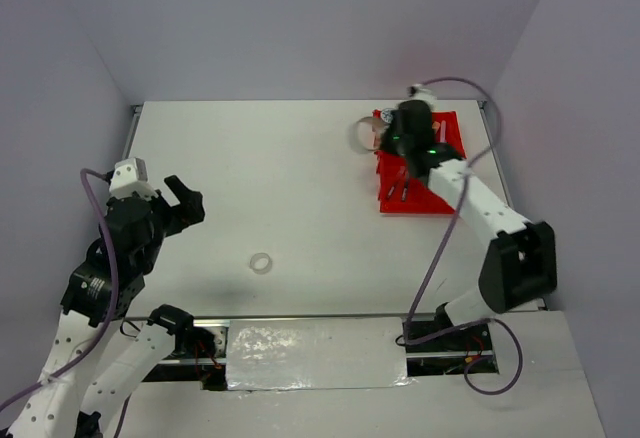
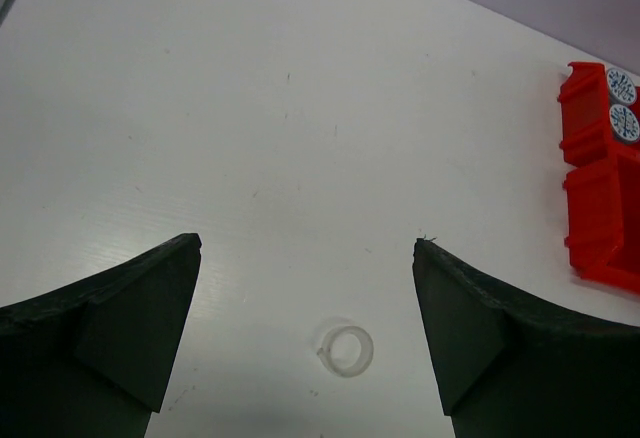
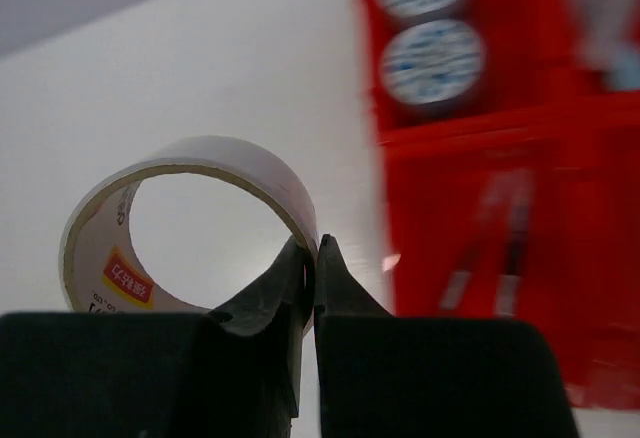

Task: Sort the stationery into containers
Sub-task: Place the stationery in the storage box.

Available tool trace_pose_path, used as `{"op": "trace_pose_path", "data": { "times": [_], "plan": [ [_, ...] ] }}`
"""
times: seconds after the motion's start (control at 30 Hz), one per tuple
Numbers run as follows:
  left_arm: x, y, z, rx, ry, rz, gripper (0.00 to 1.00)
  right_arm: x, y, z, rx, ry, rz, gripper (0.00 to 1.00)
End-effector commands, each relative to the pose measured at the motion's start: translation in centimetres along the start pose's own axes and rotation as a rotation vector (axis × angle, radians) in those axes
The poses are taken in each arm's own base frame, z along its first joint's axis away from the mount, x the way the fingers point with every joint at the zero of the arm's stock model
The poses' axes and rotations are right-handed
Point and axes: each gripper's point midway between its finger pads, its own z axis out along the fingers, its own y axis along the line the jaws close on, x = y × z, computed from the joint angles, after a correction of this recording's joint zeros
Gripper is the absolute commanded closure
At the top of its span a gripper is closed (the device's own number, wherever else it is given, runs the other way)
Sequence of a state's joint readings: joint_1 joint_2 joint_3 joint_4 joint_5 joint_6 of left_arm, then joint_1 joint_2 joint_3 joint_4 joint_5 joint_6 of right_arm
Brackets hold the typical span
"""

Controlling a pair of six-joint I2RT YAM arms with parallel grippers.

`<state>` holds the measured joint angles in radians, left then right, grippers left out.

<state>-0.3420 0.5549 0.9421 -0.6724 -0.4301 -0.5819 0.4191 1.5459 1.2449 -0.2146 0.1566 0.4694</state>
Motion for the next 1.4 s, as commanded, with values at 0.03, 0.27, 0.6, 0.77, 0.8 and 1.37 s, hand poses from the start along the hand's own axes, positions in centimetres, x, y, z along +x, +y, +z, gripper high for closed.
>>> {"op": "trace_pose_path", "data": {
  "times": [0.03,0.27,0.6,0.77,0.8,1.37],
  "plan": [
    [0.1,-1.6,1.0,0.072,0.026,0.028,0.01,-2.7,-14.2,-4.2,0.359,-0.103,0.124,1.00],
    [0.6,-2.1,1.5,0.103,0.048,0.038,0.01,-3.1,-23.9,-4.3,0.589,-0.049,0.186,1.00],
    [1.8,-2.7,2.5,0.118,0.109,0.064,0.01,-1.7,-27.8,-3.2,0.705,-0.002,0.205,0.99],
    [2.1,-2.7,2.8,0.116,0.123,0.069,0.01,-1.0,-29.0,-3.1,0.735,0.019,0.218,0.98],
    [2.2,-2.8,2.8,0.119,0.124,0.069,0.01,-1.1,-29.1,-3.1,0.734,0.014,0.225,0.98],
    [6.6,-0.1,4.0,-0.055,0.280,0.005,0.01,1.0,-29.8,-1.8,0.698,0.104,0.246,0.36]
  ]
}}
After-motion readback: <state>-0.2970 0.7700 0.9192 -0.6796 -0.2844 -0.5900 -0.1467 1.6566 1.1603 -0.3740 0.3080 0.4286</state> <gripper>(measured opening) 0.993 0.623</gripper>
